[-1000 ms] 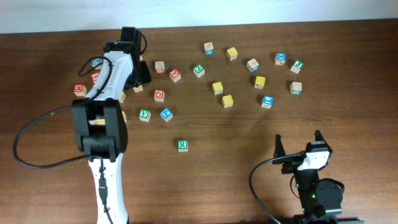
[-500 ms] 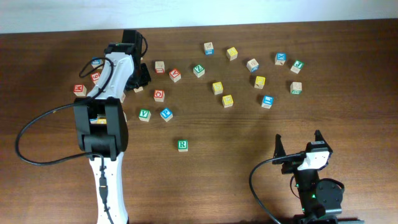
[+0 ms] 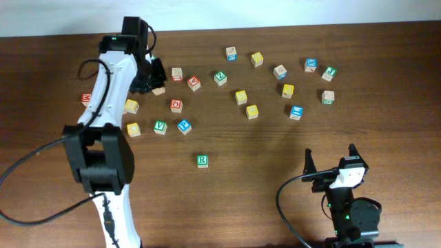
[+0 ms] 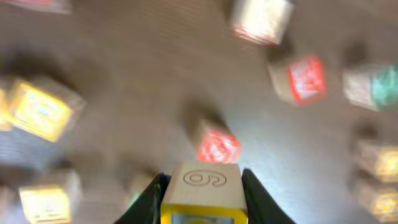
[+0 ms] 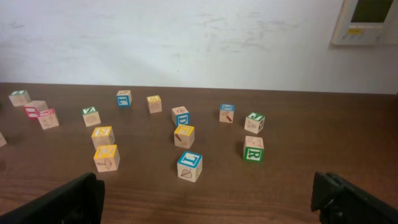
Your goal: Spell out RSS
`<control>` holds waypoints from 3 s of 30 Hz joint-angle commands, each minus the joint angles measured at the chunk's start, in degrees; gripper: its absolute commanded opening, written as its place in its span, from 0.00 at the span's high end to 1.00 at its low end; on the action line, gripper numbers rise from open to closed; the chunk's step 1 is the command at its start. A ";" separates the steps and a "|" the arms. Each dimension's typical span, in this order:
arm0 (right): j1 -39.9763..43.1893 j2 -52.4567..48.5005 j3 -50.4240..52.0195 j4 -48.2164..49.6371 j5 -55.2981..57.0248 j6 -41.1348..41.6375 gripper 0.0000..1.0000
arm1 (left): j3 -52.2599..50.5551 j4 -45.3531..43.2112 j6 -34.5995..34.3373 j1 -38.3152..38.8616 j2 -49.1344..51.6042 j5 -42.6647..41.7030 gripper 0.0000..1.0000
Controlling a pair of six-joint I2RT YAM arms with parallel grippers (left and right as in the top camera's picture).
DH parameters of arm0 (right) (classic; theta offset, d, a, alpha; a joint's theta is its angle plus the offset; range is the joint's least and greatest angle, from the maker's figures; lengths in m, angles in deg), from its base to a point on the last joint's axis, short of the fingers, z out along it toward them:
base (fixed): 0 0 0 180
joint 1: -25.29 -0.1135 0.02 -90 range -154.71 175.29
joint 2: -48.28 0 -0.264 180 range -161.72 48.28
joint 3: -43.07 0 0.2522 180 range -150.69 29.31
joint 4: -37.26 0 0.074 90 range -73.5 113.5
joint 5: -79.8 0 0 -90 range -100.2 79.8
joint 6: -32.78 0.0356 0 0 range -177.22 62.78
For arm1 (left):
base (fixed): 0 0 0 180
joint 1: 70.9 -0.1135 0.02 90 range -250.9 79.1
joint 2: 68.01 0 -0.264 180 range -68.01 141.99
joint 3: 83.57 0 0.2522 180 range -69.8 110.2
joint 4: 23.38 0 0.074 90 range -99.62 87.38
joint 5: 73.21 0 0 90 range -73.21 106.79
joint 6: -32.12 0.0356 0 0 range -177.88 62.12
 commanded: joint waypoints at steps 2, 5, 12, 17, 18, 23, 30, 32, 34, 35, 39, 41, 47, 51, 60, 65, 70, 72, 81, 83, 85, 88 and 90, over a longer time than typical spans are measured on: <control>0.39 0.35 0.31 -0.31 0.46 0.61 0.02 | 0.37 12.00 0.11 3.30 -3.17 -13.20 0.76; 0.39 0.35 0.31 -0.28 0.46 0.61 0.02 | 0.04 17.38 0.31 9.55 -3.06 -11.17 0.75; 0.39 0.35 0.31 -0.31 0.46 0.61 0.02 | -19.41 7.39 -3.21 29.51 -2.95 -4.83 0.75; 0.39 0.35 0.31 -0.28 0.46 0.61 0.02 | -19.80 5.11 -7.65 34.40 -2.95 1.03 0.75; 0.39 0.35 0.31 -0.31 0.46 0.59 0.02 | -20.02 5.01 -9.79 34.67 -2.95 3.72 0.75; 0.39 0.35 0.31 -0.28 0.46 0.61 0.02 | -24.85 1.07 -15.50 34.62 -2.95 7.21 0.75; 0.39 0.35 0.31 -0.28 0.46 0.61 0.02 | -26.88 -0.98 -15.47 32.98 -2.95 7.15 0.74; 0.39 0.35 0.31 -0.28 0.46 0.61 0.02 | -26.88 -0.98 -15.43 32.98 -2.95 7.19 0.72; 0.39 0.35 0.31 -0.31 0.46 0.59 0.02 | -26.88 -1.46 -15.43 32.98 -2.95 7.19 0.72; 0.39 0.35 0.31 -0.31 0.46 0.61 0.02 | -26.88 -1.42 -15.43 32.98 -2.95 7.17 0.72; 0.39 0.35 0.31 -0.28 0.46 0.61 0.02 | -26.88 -0.11 -15.45 32.98 -2.95 6.27 0.76; 0.39 0.35 0.31 -0.28 0.46 0.61 0.02 | -26.88 0.39 -15.45 32.98 -2.95 6.27 0.77; 0.39 0.35 0.31 -0.31 0.46 0.61 0.02 | -26.86 0.52 -15.43 32.98 -2.95 4.59 0.72; 0.39 0.35 0.31 -0.28 0.46 0.61 0.02 | -24.76 1.29 -15.23 32.92 -2.97 4.66 0.65; 0.39 0.35 0.31 -0.28 0.46 0.61 0.02 | 5.66 18.14 -8.85 18.25 -2.97 4.83 0.12; 0.39 0.35 0.31 -0.31 0.46 0.61 0.02 | 12.48 29.14 -3.96 -1.62 -2.97 3.04 0.00; 0.39 0.35 0.31 -0.28 0.46 0.61 0.02 | 8.85 29.14 0.37 -15.10 -2.97 1.55 0.01; 0.39 0.35 0.31 -0.28 0.44 0.61 0.02 | 6.84 29.14 0.31 -16.92 -2.97 1.60 0.01; 0.39 0.35 0.31 -0.17 0.02 0.68 0.02 | 6.67 29.09 0.28 -17.14 -2.97 1.60 0.01; 0.39 0.35 0.31 1.68 -28.89 14.29 0.02 | 6.67 29.09 0.28 -17.16 -2.97 1.60 0.01; 0.39 0.35 0.31 12.83 -43.19 30.01 0.02 | 6.67 29.09 0.28 -17.14 -2.97 1.60 0.01; 0.39 0.35 -0.81 43.25 -40.19 42.40 0.02 | 6.67 29.07 0.28 -17.16 -2.97 1.60 0.01; 0.39 -0.17 -9.14 44.68 -31.69 42.77 0.02 | 6.67 29.09 0.28 -17.16 -2.97 1.60 0.01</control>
